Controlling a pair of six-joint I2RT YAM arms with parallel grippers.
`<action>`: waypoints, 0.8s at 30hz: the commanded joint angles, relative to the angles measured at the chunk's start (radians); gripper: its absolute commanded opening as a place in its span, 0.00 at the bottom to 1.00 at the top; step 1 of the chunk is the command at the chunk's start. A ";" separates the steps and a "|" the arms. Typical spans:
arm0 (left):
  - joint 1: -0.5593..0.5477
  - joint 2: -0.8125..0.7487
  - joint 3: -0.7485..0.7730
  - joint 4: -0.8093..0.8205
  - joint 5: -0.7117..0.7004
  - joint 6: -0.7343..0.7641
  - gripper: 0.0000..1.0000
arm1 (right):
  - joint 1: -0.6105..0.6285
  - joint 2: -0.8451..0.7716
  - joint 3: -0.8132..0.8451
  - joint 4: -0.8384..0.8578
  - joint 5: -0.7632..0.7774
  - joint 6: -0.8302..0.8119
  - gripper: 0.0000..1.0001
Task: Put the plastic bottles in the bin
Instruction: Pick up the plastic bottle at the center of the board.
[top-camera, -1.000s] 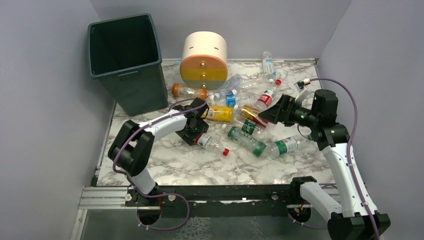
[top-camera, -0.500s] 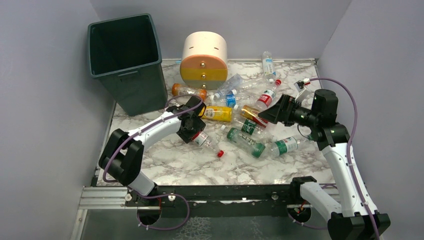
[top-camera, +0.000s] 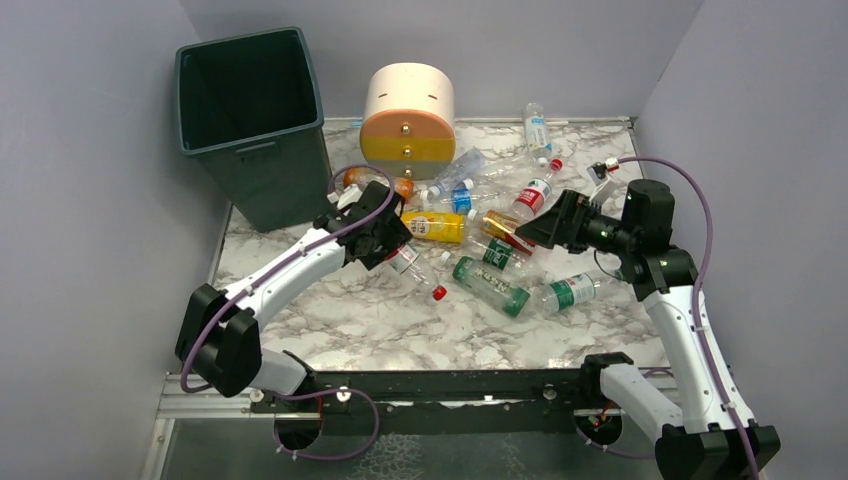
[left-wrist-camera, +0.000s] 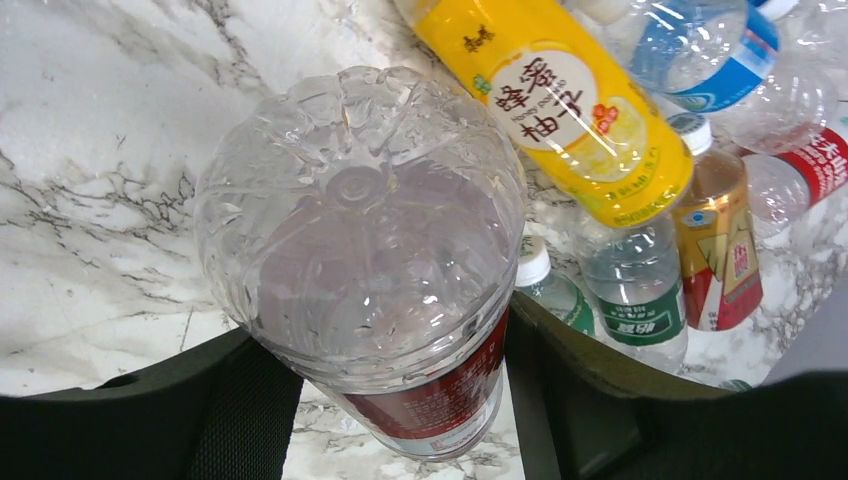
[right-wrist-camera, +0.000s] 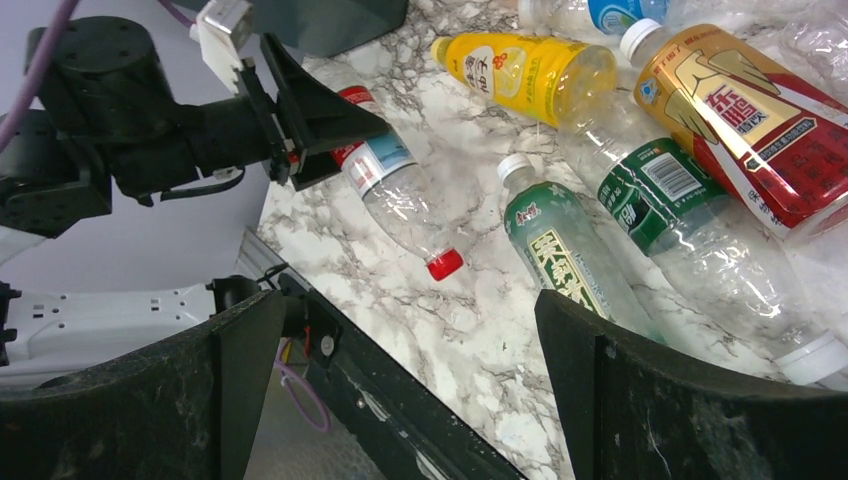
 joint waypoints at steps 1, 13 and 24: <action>-0.005 -0.052 0.029 0.059 -0.037 0.078 0.71 | -0.003 -0.004 -0.015 0.036 -0.032 0.008 0.99; -0.003 -0.173 0.123 0.227 -0.021 0.337 0.72 | -0.003 -0.002 -0.029 0.044 -0.041 0.013 0.99; 0.074 -0.156 0.337 0.296 -0.002 0.550 0.72 | -0.003 -0.010 -0.024 0.035 -0.041 0.014 0.99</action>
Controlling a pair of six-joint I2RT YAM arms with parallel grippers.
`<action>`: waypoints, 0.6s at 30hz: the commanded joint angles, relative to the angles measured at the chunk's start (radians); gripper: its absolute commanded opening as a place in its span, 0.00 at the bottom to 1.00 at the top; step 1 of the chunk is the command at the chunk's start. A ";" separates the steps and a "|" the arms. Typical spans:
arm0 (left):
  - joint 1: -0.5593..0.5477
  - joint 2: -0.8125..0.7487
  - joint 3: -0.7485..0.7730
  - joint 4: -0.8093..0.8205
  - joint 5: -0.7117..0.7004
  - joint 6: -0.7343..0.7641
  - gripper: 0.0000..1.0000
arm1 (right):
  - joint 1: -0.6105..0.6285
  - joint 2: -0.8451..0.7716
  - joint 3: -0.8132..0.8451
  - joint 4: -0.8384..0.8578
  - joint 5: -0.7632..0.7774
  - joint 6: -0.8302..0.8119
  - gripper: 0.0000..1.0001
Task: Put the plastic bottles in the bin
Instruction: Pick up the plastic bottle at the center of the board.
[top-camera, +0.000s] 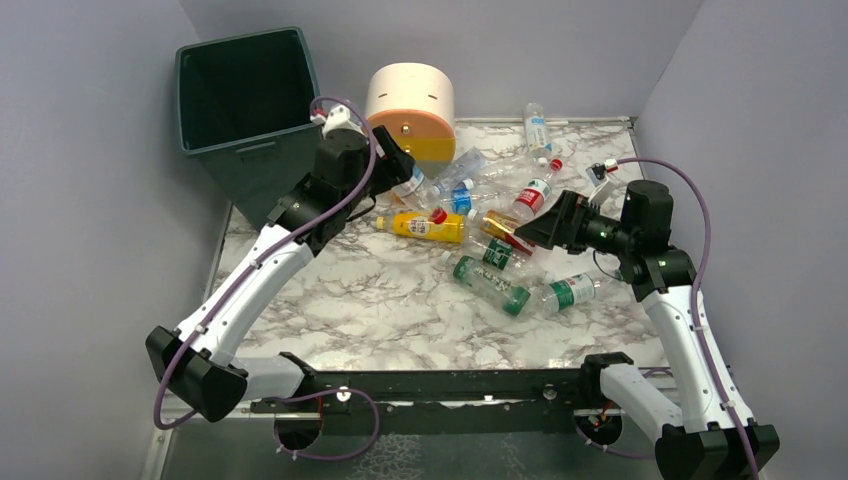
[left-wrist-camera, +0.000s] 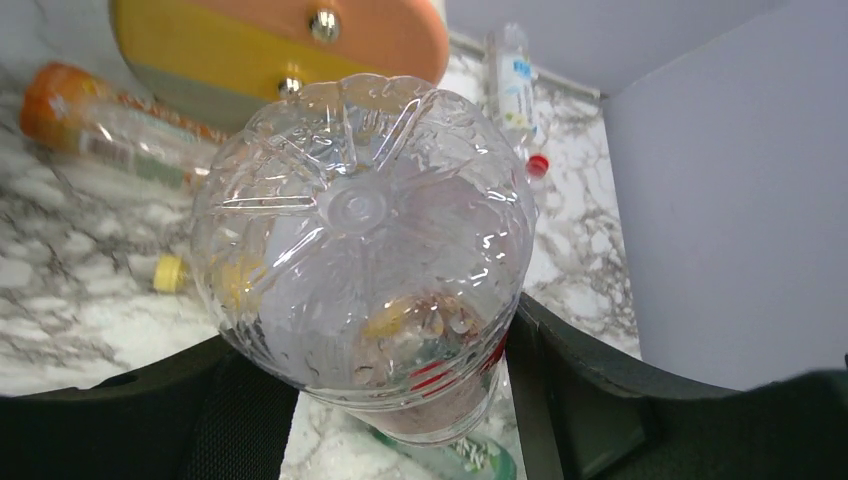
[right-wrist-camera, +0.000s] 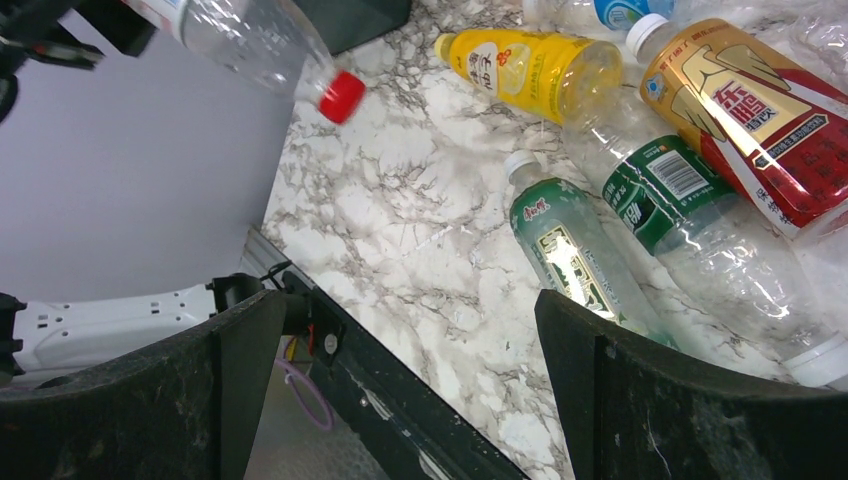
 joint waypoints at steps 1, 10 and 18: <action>0.062 -0.009 0.090 0.076 0.001 0.118 0.72 | -0.003 -0.011 -0.007 0.019 -0.028 0.005 0.99; 0.226 0.038 0.250 0.149 0.107 0.174 0.72 | -0.003 -0.007 -0.008 0.024 -0.036 0.007 0.99; 0.314 0.058 0.400 0.186 0.105 0.201 0.72 | -0.003 -0.005 -0.012 0.024 -0.040 0.006 0.99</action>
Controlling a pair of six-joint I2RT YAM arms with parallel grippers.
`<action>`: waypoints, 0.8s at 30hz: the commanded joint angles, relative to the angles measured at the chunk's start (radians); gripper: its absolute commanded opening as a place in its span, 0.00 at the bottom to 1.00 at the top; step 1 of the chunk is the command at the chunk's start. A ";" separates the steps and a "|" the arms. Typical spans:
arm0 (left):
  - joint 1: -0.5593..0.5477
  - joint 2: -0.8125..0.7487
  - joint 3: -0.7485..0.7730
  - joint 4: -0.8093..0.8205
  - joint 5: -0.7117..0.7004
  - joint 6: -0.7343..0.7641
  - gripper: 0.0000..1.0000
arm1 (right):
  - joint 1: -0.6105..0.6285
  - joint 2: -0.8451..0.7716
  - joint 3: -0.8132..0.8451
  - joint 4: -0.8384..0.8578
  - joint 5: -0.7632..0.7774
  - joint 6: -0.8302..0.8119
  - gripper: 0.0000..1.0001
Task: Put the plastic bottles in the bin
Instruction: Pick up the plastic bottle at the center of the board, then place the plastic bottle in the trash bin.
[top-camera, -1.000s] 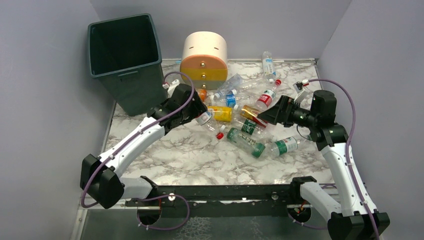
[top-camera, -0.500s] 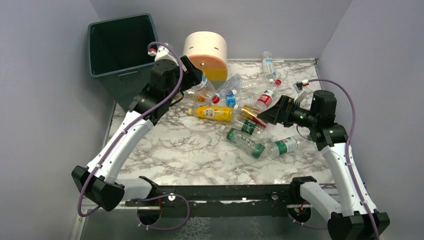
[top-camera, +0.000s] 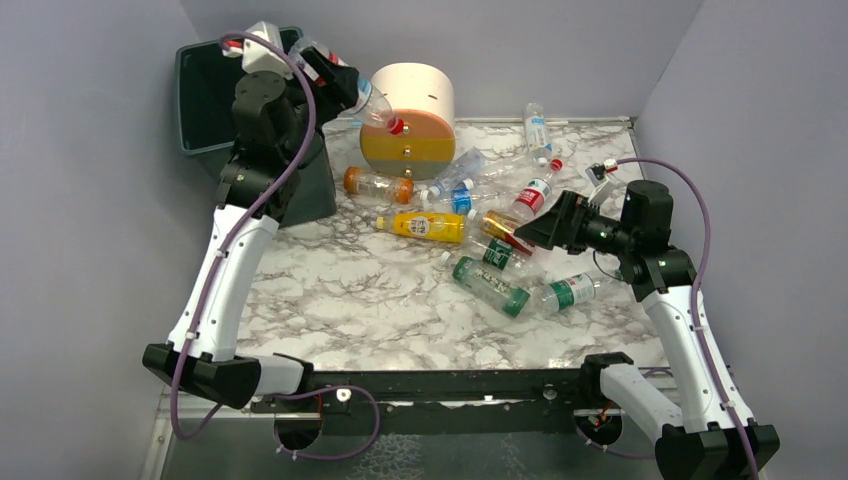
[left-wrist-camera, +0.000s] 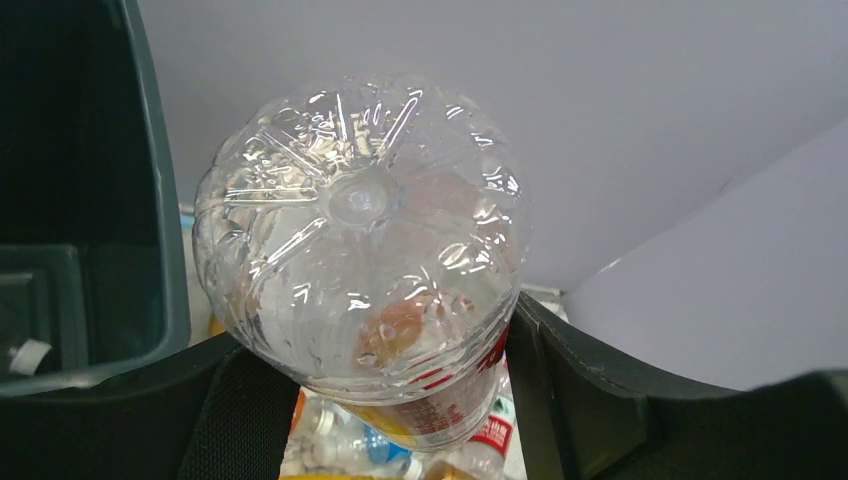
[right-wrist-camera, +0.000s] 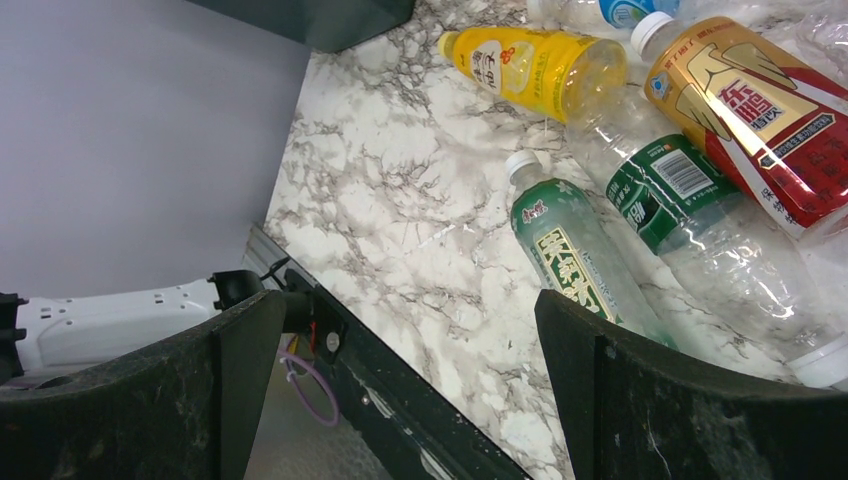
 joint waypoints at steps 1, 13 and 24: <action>0.048 0.006 0.104 0.068 0.014 0.034 0.72 | -0.003 -0.005 -0.011 0.025 -0.034 0.006 0.99; 0.141 -0.016 0.162 0.094 -0.281 0.223 0.72 | -0.003 -0.001 -0.004 0.017 -0.031 0.000 0.99; 0.215 0.021 0.178 0.137 -0.462 0.408 0.73 | -0.003 0.023 -0.001 0.032 -0.043 -0.005 0.99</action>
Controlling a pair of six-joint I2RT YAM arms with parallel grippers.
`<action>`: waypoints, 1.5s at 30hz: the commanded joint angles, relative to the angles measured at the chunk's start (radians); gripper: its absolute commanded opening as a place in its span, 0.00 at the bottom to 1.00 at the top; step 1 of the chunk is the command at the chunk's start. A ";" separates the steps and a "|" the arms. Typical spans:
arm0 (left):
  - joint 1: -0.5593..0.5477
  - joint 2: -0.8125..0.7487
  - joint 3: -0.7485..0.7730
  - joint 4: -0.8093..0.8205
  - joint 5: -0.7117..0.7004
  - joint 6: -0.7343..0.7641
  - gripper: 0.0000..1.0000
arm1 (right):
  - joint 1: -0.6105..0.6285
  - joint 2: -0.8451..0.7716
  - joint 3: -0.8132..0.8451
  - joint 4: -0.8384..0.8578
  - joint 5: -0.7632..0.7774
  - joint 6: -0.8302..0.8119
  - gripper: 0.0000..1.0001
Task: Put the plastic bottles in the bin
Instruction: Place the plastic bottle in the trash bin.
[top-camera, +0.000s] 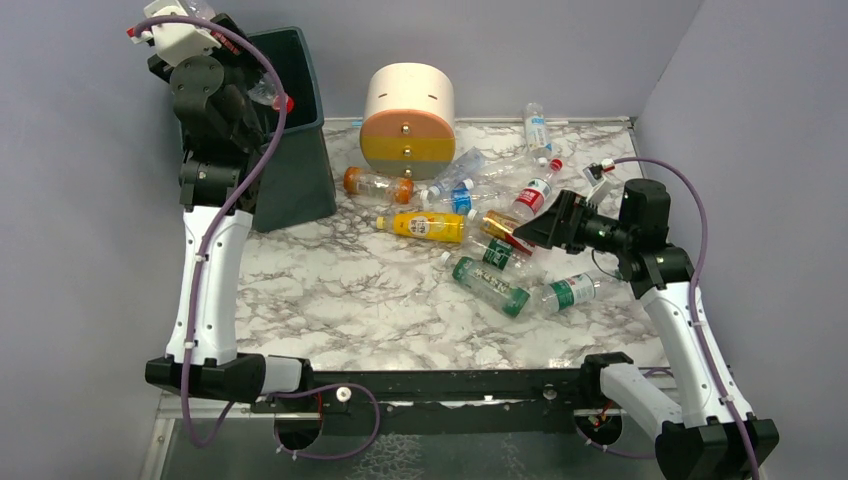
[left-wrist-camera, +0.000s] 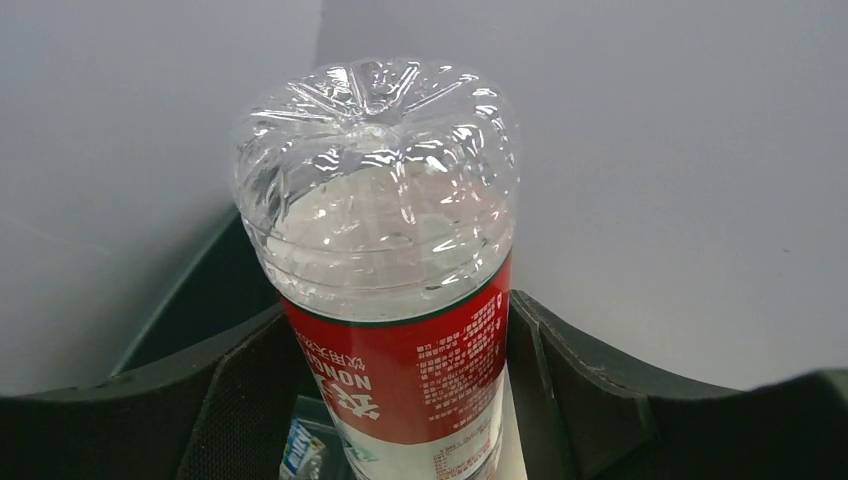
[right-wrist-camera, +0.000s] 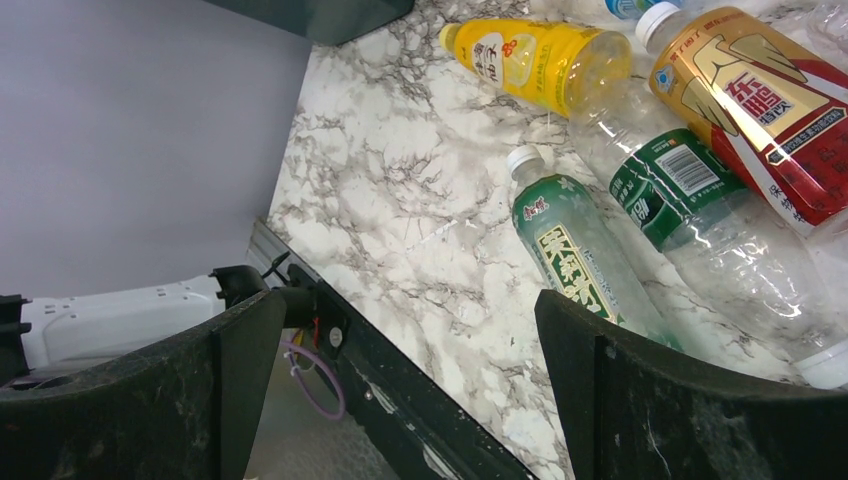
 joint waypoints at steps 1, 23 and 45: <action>0.028 0.022 0.015 0.046 -0.112 0.096 0.73 | -0.003 0.011 0.001 0.033 -0.032 -0.003 0.99; 0.220 0.365 0.209 -0.113 0.051 -0.027 0.93 | -0.003 0.021 -0.015 0.039 -0.025 -0.007 0.99; -0.054 0.206 0.233 -0.383 0.342 -0.095 0.99 | -0.003 0.069 -0.076 0.089 -0.033 0.002 0.99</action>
